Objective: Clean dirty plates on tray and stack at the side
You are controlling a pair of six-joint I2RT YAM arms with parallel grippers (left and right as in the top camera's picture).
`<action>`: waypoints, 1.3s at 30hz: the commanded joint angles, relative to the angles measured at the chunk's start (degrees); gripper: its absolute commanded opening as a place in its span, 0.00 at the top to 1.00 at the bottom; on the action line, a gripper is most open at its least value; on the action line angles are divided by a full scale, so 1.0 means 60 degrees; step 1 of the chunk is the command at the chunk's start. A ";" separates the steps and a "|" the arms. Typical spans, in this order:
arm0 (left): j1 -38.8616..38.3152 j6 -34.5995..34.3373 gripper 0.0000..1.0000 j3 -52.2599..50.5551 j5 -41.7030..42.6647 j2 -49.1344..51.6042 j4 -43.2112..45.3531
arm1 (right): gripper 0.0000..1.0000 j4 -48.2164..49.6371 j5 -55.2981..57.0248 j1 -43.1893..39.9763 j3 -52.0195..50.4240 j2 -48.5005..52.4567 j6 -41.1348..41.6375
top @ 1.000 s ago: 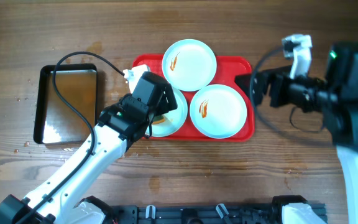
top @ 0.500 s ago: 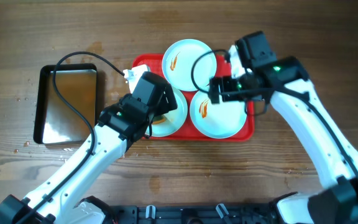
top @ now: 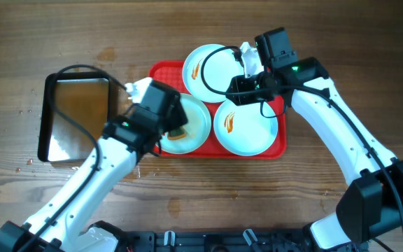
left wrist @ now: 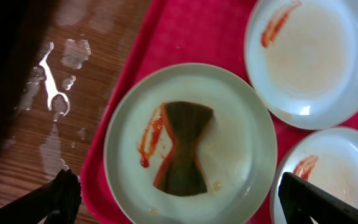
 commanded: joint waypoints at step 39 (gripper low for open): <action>0.1625 -0.0346 0.00 -0.0025 0.1468 0.0299 -0.1111 | 0.66 0.2040 0.2095 0.1818 0.0051 0.4091 -0.1410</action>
